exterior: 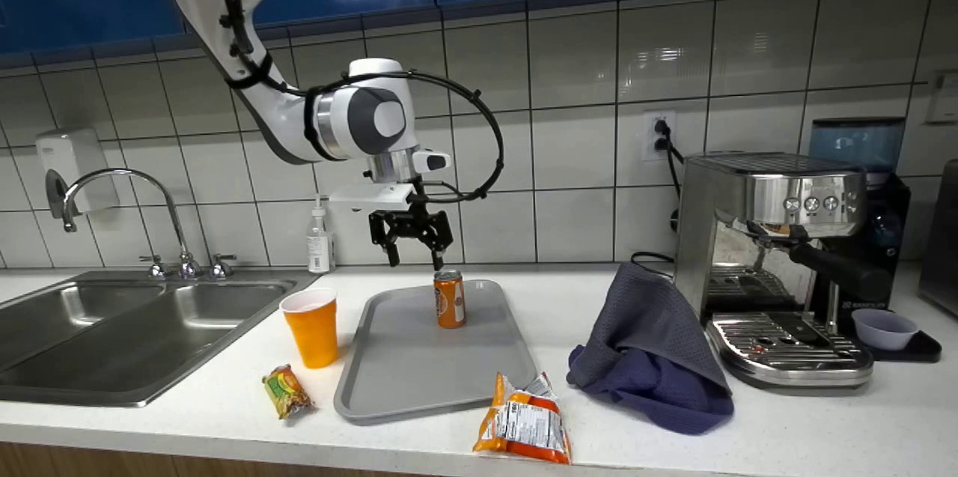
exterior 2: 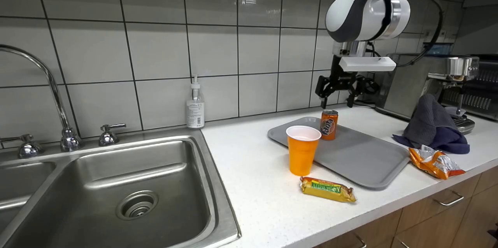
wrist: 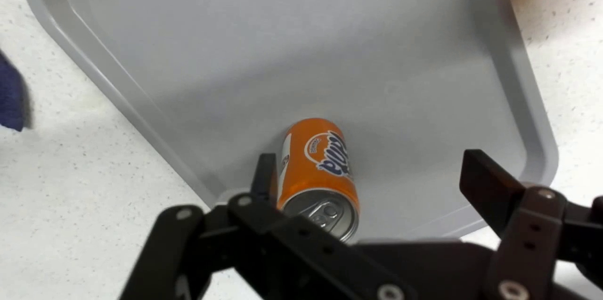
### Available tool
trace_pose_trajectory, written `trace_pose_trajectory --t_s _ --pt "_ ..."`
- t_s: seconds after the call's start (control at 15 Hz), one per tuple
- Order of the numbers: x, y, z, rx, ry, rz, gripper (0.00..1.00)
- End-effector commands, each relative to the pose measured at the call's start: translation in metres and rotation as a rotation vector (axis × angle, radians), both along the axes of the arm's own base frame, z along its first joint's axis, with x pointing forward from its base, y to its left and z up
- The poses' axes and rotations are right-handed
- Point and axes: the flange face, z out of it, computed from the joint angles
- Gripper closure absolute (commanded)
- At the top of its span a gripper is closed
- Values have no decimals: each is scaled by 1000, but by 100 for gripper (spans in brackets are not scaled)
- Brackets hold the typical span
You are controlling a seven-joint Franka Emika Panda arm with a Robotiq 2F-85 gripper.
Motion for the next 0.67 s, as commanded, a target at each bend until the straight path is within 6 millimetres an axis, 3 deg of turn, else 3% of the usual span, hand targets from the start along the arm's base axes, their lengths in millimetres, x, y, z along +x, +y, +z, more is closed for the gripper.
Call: trace_pose_trajectory --t_s 0.0,0.6 --pt "-31 14 16 -12 -3 54 0" --pt "-78 52 23 -23 23 136 0"
